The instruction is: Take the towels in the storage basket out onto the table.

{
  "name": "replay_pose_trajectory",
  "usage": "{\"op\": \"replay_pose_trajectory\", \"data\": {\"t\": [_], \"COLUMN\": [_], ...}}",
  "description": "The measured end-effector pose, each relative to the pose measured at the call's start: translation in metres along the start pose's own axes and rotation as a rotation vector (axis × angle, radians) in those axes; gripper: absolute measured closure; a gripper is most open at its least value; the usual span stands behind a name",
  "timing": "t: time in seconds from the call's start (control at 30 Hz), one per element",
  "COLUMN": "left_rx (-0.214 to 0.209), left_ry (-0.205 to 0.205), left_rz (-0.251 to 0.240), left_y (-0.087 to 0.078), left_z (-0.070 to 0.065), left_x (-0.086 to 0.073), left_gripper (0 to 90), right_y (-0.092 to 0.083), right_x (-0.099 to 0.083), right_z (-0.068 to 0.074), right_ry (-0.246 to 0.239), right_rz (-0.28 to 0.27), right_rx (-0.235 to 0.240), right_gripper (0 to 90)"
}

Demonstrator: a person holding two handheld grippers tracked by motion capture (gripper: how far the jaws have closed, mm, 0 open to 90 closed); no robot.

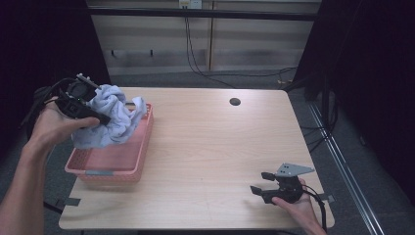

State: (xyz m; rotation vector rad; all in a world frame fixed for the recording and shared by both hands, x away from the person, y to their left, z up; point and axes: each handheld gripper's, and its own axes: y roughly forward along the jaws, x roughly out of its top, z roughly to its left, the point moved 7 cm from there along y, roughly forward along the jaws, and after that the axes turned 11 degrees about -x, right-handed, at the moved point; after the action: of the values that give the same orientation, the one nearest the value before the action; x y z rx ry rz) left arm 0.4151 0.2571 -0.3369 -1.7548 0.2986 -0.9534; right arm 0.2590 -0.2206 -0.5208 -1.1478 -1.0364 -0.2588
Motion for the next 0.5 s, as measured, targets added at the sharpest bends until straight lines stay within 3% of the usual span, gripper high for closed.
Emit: {"op": "replay_pose_trajectory", "data": {"t": [0.23, 0.5], "left_rx": [-0.011, -0.057], "left_ry": [0.044, 0.097], "left_rz": [-0.027, 0.001], "left_y": [-0.005, 0.001], "left_z": [-0.021, -0.050], "left_x": [0.022, 0.045], "left_gripper": [64.7, 64.6], "right_y": [-0.001, -0.002], "right_x": [0.001, 0.001], "right_z": [-0.001, -0.001], "right_ry": [0.001, 0.001], "right_rz": [-0.007, -0.011], "right_rx": [0.001, 0.001], "right_gripper": [29.5, 29.2]}}
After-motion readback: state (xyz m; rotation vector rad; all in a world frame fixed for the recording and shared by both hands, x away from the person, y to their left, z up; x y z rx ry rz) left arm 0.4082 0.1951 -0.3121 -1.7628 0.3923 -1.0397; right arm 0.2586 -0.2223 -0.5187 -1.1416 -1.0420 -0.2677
